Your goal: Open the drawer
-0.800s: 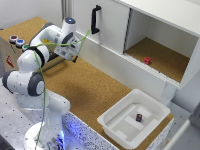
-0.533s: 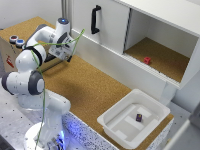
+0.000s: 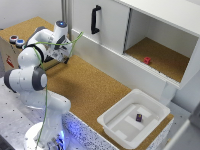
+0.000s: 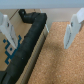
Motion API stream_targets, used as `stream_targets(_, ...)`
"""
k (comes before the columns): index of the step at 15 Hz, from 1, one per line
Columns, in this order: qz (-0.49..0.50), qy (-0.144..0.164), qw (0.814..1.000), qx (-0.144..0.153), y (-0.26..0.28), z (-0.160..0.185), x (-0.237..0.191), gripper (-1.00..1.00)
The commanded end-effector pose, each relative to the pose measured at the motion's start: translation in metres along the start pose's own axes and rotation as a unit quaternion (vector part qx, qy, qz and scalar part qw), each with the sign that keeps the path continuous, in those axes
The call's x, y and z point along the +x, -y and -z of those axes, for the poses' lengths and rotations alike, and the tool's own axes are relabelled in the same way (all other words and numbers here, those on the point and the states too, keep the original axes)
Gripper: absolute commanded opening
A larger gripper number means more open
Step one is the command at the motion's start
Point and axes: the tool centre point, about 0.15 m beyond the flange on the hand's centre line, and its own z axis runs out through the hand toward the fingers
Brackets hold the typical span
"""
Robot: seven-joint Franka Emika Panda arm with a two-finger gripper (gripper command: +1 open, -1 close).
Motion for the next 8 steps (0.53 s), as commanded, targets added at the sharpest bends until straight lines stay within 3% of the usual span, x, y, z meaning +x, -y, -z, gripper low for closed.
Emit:
stream_targets(1, 0.011, 0.032, 0.999, 0.026, 0.017, -0.034, 0.02, 1.0)
stream_targets(8, 0.022, 0.026, 0.999, 0.023, 0.031, -0.051, 0.035, 1.0)
